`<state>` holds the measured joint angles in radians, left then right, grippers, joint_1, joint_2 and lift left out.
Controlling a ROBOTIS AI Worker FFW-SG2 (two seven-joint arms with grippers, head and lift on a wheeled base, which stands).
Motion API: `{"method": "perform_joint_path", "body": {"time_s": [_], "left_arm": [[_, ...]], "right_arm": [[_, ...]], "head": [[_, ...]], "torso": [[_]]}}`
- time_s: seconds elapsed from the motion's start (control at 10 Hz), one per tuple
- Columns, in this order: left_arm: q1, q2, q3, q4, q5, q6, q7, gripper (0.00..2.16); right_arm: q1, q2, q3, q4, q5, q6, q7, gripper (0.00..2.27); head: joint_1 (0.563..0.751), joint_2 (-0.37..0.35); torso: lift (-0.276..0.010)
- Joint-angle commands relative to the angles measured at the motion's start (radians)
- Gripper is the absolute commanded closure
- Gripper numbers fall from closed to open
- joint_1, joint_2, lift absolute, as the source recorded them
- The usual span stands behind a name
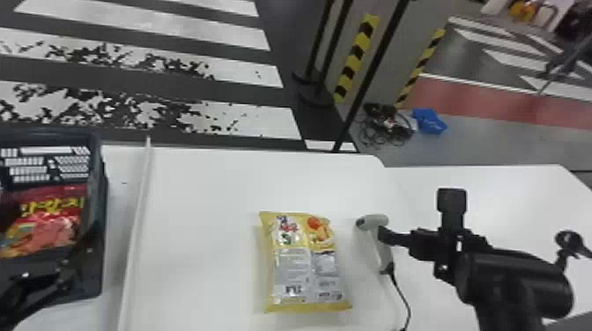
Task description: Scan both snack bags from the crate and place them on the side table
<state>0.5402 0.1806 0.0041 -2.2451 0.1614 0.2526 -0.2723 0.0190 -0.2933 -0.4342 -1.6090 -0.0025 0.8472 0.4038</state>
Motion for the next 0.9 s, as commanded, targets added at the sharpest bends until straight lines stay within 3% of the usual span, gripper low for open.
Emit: {"method": "perform_joint_path", "body": {"time_s": [0.0, 0.3, 0.8], "left_arm": [[0.020, 0.010, -0.003, 0.002, -0.002, -0.026, 0.013, 0.04], [0.050, 0.014, -0.003, 0.002, -0.002, -0.048, 0.068, 0.06], [0.058, 0.013, -0.003, 0.019, -0.003, -0.045, 0.081, 0.06]], "right_arm": [[-0.014, -0.023, 0.003, 0.057, -0.001, -0.035, 0.006, 0.03], [-0.057, -0.050, 0.015, 0.149, -0.001, -0.063, 0.033, 0.03], [-0.030, -0.046, 0.051, 0.136, -0.016, -0.056, 0.056, 0.08]], "head": [[0.695, -0.350], [0.695, -0.350], [0.695, -0.350]], "torso": [[-0.095], [-0.095], [-0.095]]}}
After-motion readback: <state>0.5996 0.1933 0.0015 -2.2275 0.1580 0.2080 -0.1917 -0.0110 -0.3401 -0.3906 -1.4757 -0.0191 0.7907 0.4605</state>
